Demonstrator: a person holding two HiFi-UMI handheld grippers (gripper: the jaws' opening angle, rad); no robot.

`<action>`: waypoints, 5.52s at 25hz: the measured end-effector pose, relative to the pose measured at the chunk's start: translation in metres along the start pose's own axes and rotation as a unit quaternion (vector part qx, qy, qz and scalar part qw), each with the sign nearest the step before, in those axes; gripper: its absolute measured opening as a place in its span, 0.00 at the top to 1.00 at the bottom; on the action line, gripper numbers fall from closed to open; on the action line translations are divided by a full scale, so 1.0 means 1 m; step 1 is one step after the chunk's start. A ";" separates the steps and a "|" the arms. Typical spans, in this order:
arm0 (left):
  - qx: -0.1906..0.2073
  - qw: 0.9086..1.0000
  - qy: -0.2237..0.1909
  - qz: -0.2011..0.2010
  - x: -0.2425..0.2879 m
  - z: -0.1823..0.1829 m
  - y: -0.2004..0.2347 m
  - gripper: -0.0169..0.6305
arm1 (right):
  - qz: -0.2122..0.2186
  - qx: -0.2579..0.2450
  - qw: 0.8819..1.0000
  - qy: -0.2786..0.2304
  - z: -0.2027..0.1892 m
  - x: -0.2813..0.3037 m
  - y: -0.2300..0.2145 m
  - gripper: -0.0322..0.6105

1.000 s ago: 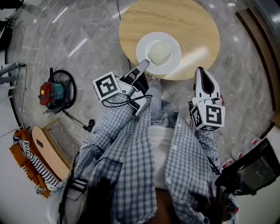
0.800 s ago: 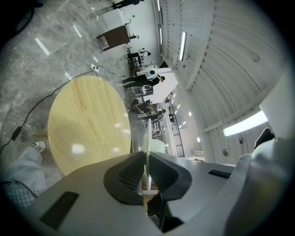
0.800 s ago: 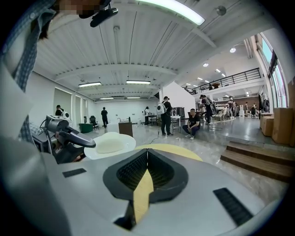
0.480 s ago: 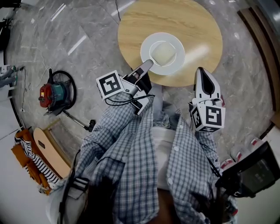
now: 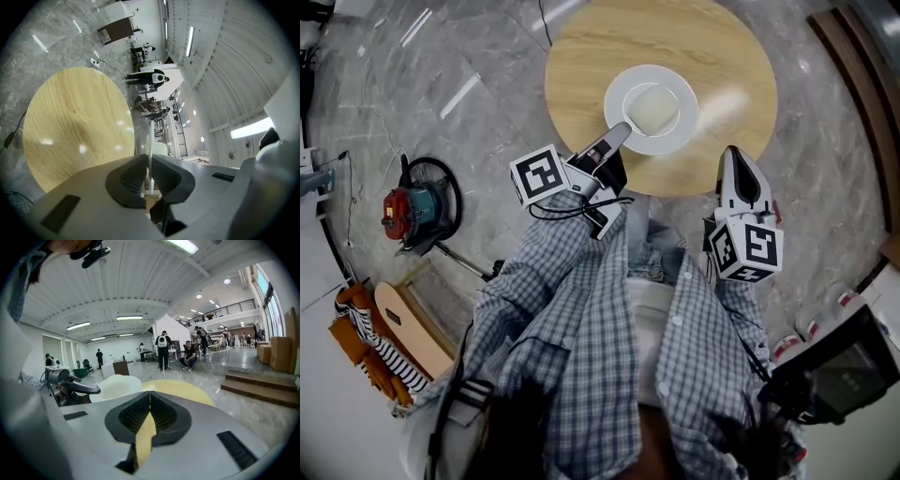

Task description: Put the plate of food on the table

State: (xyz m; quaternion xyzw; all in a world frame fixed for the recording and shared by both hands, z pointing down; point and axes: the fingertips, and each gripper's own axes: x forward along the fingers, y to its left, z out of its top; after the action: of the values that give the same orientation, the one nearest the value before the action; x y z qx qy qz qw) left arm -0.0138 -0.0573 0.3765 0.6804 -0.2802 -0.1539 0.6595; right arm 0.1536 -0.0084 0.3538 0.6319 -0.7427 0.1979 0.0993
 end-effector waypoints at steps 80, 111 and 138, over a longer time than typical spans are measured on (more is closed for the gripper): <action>-0.058 0.991 0.093 0.078 0.073 0.027 0.133 0.94 | 0.079 0.359 0.913 0.177 -0.106 0.137 0.009 0.83; -0.031 0.981 0.143 0.124 0.080 0.013 0.159 0.94 | 0.051 0.386 0.894 0.221 -0.141 0.142 -0.003 0.83; -0.040 0.966 0.240 0.089 0.070 -0.013 0.150 0.80 | 0.038 0.370 0.901 0.224 -0.140 0.149 -0.010 0.85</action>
State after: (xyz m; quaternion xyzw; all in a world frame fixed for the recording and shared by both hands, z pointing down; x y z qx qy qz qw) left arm 0.0225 -0.0841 0.5362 0.6428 -0.1666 0.0616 0.7452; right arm 0.1216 -0.0848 0.5406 0.5332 -0.5979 0.5983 0.0140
